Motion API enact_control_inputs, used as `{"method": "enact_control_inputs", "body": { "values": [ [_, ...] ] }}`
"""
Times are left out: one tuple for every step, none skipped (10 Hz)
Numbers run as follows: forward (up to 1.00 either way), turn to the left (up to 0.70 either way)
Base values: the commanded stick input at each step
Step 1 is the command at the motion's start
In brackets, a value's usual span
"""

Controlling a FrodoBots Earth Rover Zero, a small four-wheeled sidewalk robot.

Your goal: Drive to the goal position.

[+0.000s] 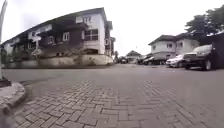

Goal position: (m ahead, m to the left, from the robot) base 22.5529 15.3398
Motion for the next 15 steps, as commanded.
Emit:
{"method": "enact_control_inputs", "body": {
  "values": [
    [0.70,0.00],
    [0.70,0.00],
    [0.70,0.00],
    [0.70,0.00],
    [0.70,0.00],
    [0.70,0.00],
    [0.70,0.00],
    [0.70,0.00],
    [0.70,0.00],
    [0.70,0.00],
    [0.70,0.00],
    [0.70,0.00],
    [0.70,0.00],
    [0.70,0.00],
    [0.70,0.00]
  ]
}}
